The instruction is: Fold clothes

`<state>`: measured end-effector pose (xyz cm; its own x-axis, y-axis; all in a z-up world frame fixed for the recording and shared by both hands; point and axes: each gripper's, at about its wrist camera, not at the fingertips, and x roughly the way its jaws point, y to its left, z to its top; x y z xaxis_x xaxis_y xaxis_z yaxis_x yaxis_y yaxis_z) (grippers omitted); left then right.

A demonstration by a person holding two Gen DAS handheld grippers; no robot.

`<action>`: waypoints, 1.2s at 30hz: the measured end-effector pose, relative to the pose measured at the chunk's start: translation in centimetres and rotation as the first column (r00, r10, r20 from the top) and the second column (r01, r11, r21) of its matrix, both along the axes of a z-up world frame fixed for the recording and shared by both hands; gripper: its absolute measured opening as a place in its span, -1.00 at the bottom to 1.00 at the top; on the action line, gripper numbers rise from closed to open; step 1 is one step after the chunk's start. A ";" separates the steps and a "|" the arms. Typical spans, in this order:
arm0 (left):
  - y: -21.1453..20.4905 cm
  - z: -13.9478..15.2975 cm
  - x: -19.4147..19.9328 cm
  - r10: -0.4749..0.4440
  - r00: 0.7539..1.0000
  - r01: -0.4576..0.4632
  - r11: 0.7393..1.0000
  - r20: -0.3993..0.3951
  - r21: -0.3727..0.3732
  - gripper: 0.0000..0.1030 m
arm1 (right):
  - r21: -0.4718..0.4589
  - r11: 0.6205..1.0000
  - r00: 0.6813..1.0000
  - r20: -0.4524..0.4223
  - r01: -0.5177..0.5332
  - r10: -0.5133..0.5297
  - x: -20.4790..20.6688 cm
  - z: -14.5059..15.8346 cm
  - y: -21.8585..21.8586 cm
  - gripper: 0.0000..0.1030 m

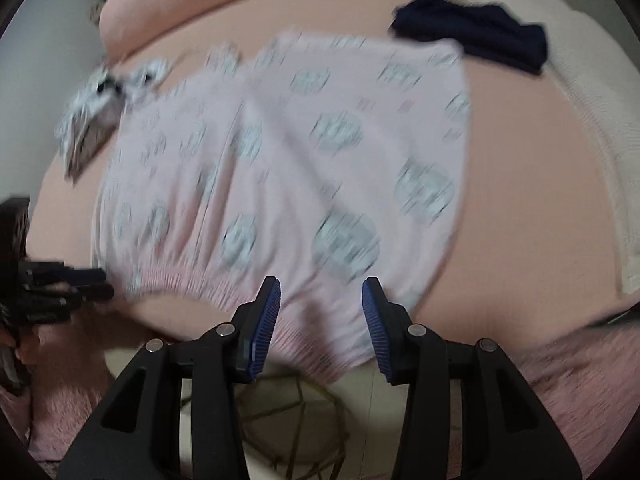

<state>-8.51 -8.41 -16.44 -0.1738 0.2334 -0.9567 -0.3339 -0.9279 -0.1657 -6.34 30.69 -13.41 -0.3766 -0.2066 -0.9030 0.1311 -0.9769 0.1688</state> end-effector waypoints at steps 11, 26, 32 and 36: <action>14.8 0.3 -9.2 -0.071 0.987 0.074 0.997 -0.146 0.019 -0.19 | 0.120 0.989 0.996 -0.021 0.090 -0.088 -10.2 -1.5 6.3 -0.15; 14.2 -0.3 -10.7 0.043 0.991 -0.034 0.997 -0.129 0.069 -0.19 | -0.042 0.988 0.989 0.014 0.150 -0.149 -19.5 -4.3 9.7 -0.15; 14.4 -0.5 -10.7 0.046 0.990 -0.039 0.998 -0.136 0.057 -0.19 | 0.077 0.987 0.990 -0.043 0.139 -0.136 -19.7 -4.2 8.9 -0.92; 14.1 -0.5 -10.4 0.047 0.990 -0.040 0.998 -0.136 0.058 -0.19 | 0.134 0.976 0.984 -0.078 0.169 -0.159 -19.6 -3.7 9.3 -0.99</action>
